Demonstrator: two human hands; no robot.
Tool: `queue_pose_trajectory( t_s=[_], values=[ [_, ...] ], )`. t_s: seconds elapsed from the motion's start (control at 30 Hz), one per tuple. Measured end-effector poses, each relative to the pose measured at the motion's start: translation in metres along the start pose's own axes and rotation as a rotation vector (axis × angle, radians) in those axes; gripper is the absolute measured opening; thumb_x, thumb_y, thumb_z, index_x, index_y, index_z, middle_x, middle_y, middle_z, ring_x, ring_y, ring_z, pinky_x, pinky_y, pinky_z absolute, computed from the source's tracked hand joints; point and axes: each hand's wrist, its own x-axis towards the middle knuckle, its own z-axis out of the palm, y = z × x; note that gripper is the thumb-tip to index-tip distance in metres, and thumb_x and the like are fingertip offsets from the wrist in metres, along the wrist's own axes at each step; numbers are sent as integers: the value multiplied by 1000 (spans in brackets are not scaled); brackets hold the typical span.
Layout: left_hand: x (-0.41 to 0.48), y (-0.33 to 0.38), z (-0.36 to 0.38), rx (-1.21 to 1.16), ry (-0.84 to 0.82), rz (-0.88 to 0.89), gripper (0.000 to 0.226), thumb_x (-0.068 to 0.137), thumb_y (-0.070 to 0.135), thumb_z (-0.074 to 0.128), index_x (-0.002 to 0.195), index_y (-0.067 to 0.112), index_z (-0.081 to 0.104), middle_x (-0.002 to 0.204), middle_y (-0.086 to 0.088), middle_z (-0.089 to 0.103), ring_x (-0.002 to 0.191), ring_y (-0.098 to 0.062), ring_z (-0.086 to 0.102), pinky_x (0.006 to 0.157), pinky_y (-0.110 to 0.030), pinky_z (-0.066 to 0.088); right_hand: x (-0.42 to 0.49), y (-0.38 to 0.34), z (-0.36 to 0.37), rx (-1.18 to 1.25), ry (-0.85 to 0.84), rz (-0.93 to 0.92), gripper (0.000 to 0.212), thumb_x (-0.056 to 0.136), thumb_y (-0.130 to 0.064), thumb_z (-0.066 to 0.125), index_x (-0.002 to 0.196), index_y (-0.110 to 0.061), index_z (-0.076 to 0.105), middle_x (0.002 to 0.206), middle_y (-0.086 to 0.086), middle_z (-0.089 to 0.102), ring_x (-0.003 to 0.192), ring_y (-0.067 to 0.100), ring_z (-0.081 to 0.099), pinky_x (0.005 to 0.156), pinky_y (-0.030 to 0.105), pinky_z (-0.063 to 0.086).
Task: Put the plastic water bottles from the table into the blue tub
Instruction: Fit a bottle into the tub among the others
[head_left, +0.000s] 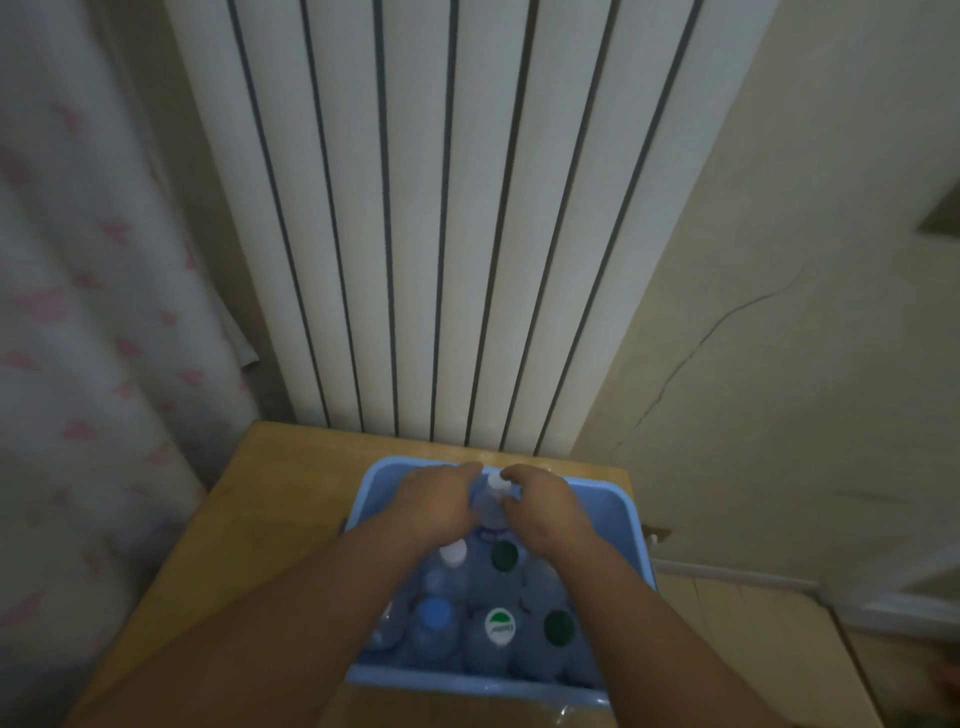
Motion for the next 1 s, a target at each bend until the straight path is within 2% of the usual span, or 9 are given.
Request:
queue_pose_trajectory(
  t_s=[0.13, 0.3, 0.4, 0.5, 0.6, 0.73, 0.83, 1.0],
  values=[
    [-28, -1, -5, -263, 90, 19, 64, 88, 34, 64, 146, 28, 39, 142, -1, 53, 124, -21, 54, 103, -37, 44, -30, -5, -7, 68, 142, -37, 39, 91, -24, 56, 130, -21, 56, 131, 2, 61, 118, 20, 57, 98, 30, 44],
    [-80, 6, -2, -493, 156, 65, 54, 84, 37, 68, 134, 29, 52, 130, 3, 60, 118, -16, 57, 99, -37, 47, -92, -8, -1, 106, 253, -41, 35, 91, -25, 59, 124, -16, 61, 125, 2, 65, 113, 19, 60, 95, 26, 43],
    [-114, 12, 12, -494, 157, 118, 53, 78, 46, 66, 128, 32, 56, 126, 8, 64, 116, -14, 59, 100, -40, 46, -135, -2, 16, 114, 282, -1, 30, 89, -28, 59, 118, -20, 64, 116, 0, 68, 108, 20, 62, 92, 28, 47],
    [-146, 17, 30, -498, 106, 174, 45, 85, 35, 69, 128, 28, 57, 127, 6, 62, 117, -14, 57, 101, -34, 45, -174, 8, 35, 98, 314, 36, 25, 87, -31, 58, 109, -23, 67, 105, 1, 71, 104, 22, 64, 94, 36, 49],
    [-173, 17, 43, -483, 94, 189, 43, 87, 37, 66, 128, 27, 58, 127, 7, 63, 118, -13, 57, 99, -31, 45, -210, 16, 47, 81, 318, 71, 24, 88, -29, 59, 109, -22, 68, 101, 2, 69, 102, 23, 62, 88, 29, 47],
    [-202, 13, 55, -453, 44, 183, 44, 88, 34, 66, 130, 25, 57, 129, 4, 61, 118, -14, 56, 100, -32, 45, -248, 28, 58, 88, 307, 103, 28, 89, -31, 60, 114, -22, 66, 107, -1, 67, 102, 19, 63, 79, 22, 42],
    [-220, 14, 66, -418, 10, 179, 43, 88, 32, 67, 129, 23, 58, 127, 2, 61, 114, -15, 57, 98, -32, 46, -268, 36, 67, 104, 271, 95, 27, 88, -34, 62, 112, -23, 67, 107, -2, 69, 98, 15, 63, 80, 24, 46],
    [-247, 30, 96, -418, -24, 125, 39, 88, 25, 67, 126, 19, 59, 127, 1, 62, 106, -12, 57, 89, -24, 43, -290, 56, 85, 87, 157, 58, 28, 86, -34, 62, 111, -23, 67, 107, -3, 69, 98, 14, 62, 85, 28, 50]
  ],
)
